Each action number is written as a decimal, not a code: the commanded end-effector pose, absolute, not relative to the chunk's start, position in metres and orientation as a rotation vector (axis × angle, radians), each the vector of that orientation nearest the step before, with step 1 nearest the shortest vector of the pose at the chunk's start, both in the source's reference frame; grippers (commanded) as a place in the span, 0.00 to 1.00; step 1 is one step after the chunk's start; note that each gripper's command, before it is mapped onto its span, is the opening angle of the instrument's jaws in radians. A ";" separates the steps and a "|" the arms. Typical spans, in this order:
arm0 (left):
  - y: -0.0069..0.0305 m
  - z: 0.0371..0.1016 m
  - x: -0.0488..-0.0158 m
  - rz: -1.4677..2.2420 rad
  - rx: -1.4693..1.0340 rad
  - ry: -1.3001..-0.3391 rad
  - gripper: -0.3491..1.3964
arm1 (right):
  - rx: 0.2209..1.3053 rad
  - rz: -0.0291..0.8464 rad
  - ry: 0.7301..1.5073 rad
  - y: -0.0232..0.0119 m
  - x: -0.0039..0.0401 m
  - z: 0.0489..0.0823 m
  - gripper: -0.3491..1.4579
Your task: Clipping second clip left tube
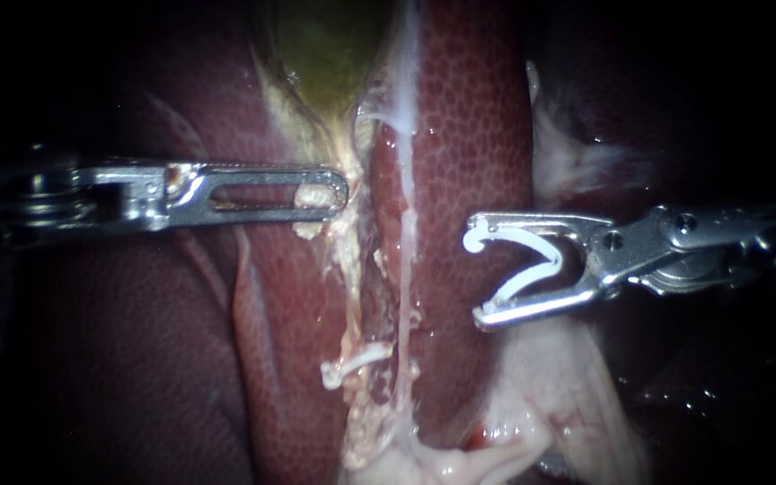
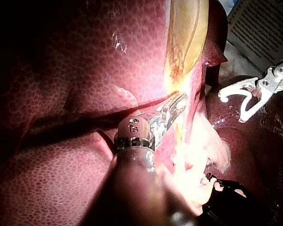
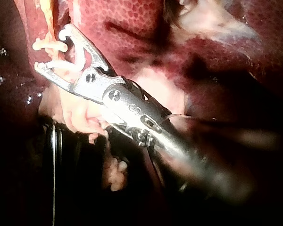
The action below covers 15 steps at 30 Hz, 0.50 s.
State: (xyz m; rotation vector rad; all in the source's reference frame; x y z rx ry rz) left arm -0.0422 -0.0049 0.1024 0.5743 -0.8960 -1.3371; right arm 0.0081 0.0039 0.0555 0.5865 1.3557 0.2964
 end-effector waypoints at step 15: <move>-0.0036 0.1005 -0.0404 -1.350 0.574 -0.916 0.00 | 0.585 0.298 1.355 0.0040 0.0084 0.0555 0.52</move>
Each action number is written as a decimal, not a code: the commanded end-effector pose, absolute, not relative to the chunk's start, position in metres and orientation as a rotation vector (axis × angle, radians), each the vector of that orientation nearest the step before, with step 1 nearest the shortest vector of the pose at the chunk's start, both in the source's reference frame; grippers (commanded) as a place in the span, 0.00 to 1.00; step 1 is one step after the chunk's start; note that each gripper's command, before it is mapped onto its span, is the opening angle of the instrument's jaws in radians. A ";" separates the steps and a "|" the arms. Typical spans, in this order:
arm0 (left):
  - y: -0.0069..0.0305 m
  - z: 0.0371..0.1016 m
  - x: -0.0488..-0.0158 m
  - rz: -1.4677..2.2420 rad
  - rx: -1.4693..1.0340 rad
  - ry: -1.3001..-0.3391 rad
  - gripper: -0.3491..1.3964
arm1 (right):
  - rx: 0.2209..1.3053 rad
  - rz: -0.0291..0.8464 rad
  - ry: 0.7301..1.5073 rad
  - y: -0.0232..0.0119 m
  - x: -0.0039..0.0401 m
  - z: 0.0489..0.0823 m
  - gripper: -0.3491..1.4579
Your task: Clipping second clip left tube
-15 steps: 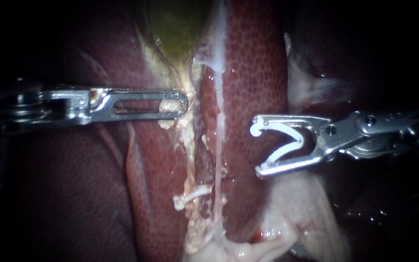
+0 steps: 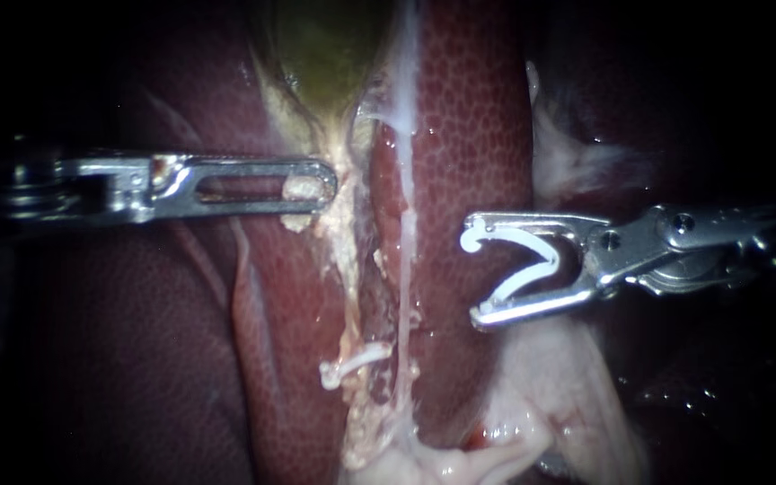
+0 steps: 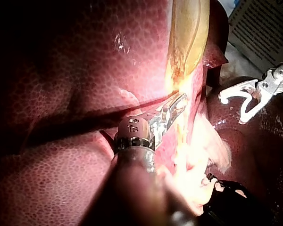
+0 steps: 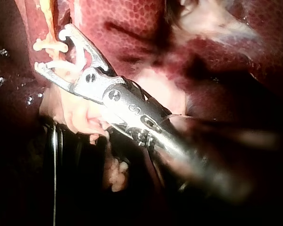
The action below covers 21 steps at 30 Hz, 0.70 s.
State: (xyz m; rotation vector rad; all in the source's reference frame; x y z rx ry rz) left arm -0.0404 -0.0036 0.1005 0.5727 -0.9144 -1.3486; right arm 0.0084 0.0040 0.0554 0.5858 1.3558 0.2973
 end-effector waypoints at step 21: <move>-0.0008 0.0963 -0.0365 -1.365 0.516 -0.962 0.00 | 0.585 0.298 1.355 0.0040 0.0085 0.0555 0.52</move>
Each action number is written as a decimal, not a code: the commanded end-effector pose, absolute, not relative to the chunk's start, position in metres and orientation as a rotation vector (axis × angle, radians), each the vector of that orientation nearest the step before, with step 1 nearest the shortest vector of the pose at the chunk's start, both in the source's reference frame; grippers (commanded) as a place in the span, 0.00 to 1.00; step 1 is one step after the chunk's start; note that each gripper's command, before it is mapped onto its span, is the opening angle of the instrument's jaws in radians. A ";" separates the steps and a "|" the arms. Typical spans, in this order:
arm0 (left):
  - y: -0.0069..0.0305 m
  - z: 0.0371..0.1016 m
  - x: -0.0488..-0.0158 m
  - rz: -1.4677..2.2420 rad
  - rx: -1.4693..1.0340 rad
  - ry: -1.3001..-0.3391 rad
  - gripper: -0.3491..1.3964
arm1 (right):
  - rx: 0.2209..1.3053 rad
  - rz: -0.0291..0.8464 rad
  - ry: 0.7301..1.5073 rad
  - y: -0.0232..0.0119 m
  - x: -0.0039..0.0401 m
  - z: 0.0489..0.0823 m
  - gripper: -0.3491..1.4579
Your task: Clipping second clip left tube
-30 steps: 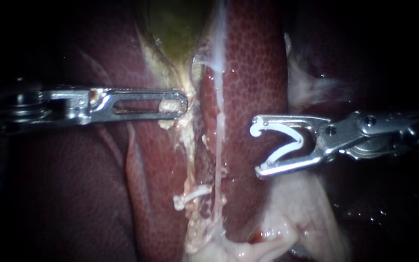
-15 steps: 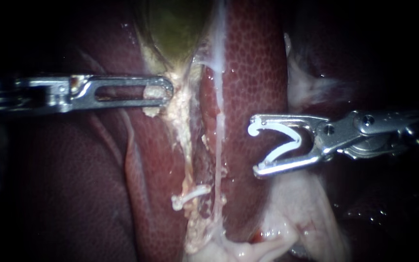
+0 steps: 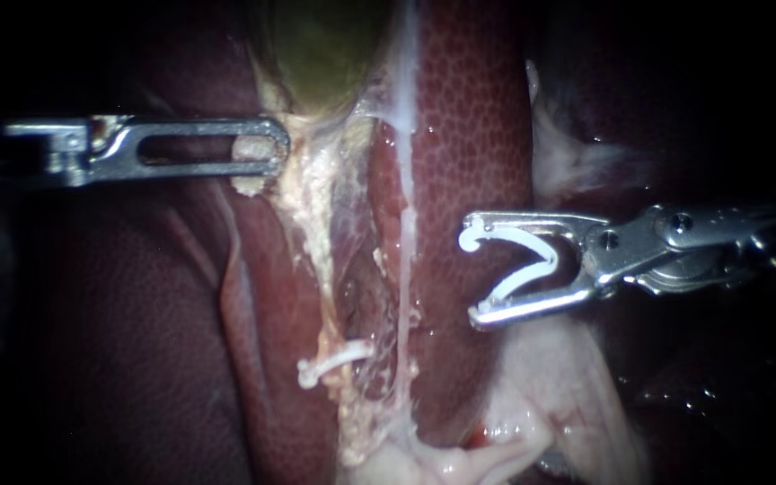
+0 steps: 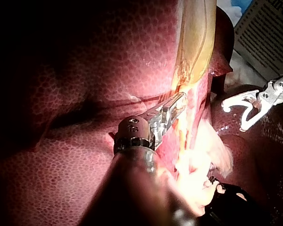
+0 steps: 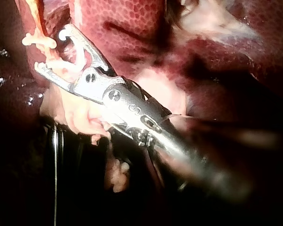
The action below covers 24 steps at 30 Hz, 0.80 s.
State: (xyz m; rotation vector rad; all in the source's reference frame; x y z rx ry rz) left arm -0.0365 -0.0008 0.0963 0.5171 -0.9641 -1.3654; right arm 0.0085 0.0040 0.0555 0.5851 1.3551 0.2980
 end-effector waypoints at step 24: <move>-0.0009 0.0958 -0.0358 -1.369 0.507 -0.967 0.00 | 0.581 0.297 1.355 0.0036 0.0091 0.0559 0.52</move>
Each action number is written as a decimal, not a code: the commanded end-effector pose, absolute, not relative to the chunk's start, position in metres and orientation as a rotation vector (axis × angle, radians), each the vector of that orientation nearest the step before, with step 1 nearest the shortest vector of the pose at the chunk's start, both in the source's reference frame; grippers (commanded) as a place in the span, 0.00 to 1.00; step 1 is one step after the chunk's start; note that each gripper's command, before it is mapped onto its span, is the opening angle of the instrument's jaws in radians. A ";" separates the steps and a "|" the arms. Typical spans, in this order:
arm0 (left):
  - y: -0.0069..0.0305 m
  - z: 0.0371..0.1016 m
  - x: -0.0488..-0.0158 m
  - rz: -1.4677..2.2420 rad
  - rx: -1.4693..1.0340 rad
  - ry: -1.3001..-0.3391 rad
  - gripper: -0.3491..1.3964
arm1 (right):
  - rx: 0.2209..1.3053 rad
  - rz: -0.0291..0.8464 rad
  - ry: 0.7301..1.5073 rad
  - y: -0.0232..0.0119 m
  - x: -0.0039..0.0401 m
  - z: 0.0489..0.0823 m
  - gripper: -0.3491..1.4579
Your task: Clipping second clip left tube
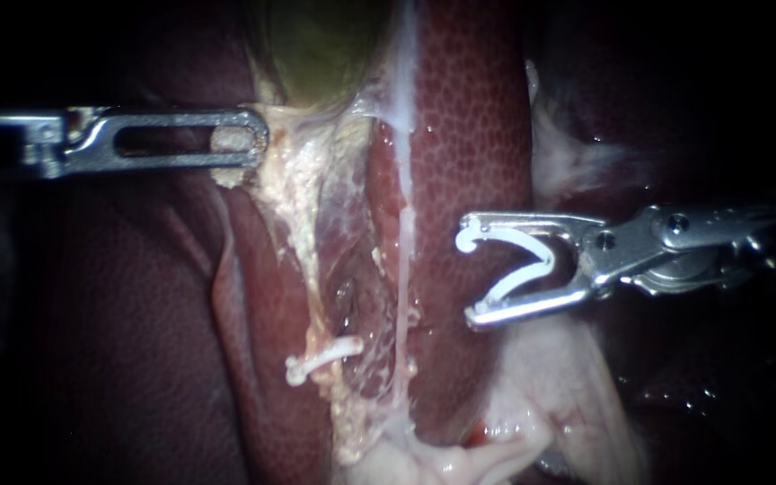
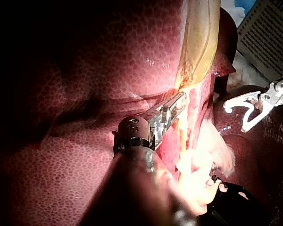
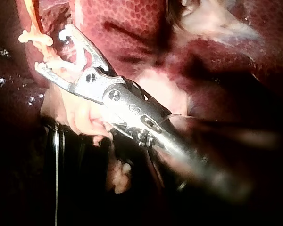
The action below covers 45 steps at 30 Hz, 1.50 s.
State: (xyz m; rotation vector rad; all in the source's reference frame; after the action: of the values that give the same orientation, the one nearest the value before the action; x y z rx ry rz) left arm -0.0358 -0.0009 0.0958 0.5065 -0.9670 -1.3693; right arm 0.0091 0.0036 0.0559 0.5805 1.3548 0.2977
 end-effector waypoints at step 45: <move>-0.0014 0.0947 -0.0361 -1.376 0.501 -0.968 0.00 | 0.639 0.316 1.315 -0.0039 0.0209 0.0668 0.53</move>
State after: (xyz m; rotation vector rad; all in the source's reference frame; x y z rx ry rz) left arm -0.0361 -0.0015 0.0946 0.5007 -0.9708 -1.3765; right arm 0.0211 -0.0040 0.0670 0.6398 1.3139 0.3193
